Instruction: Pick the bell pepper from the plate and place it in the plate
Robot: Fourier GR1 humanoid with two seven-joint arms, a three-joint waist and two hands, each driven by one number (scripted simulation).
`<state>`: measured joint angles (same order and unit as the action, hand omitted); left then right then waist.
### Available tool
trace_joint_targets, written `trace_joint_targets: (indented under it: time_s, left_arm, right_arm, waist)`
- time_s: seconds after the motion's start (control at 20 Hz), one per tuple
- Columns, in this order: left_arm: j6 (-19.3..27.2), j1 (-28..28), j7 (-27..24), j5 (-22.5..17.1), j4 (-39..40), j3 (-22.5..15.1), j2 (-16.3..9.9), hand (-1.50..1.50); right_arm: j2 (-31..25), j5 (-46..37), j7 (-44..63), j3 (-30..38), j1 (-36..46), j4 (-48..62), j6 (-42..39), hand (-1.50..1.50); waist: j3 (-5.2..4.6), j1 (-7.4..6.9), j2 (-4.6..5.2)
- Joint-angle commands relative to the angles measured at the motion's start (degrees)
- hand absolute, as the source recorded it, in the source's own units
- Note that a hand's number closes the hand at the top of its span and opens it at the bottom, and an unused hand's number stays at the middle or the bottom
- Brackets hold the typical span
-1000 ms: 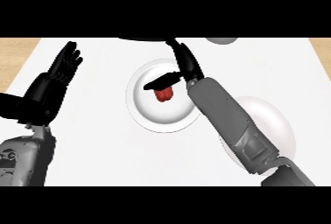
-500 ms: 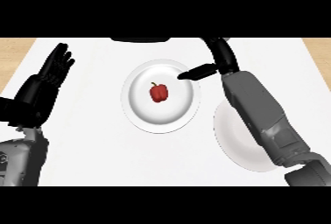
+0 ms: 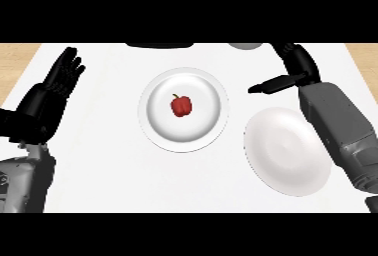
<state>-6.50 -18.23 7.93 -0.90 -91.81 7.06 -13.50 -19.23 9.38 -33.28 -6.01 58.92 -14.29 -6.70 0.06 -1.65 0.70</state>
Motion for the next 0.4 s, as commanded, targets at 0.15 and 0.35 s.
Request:
trace_joint_targets:
  time_s: [0.15,0.35]
  left_arm:
    - [0.29,-3.69,2.14,0.32,1.32,0.58,-0.64,0.0]
    - [-0.02,-1.71,-1.29,0.65,1.95,0.19,0.21,0.0]
  right_arm:
    - [-4.58,-2.51,-4.4,0.5,-0.95,3.64,-6.13,-1.5]
    - [-8.57,-3.62,-7.61,1.11,-0.57,6.1,-5.15,-1.5]
  waist:
    - [0.02,0.07,0.04]
    - [0.06,-0.73,0.43]
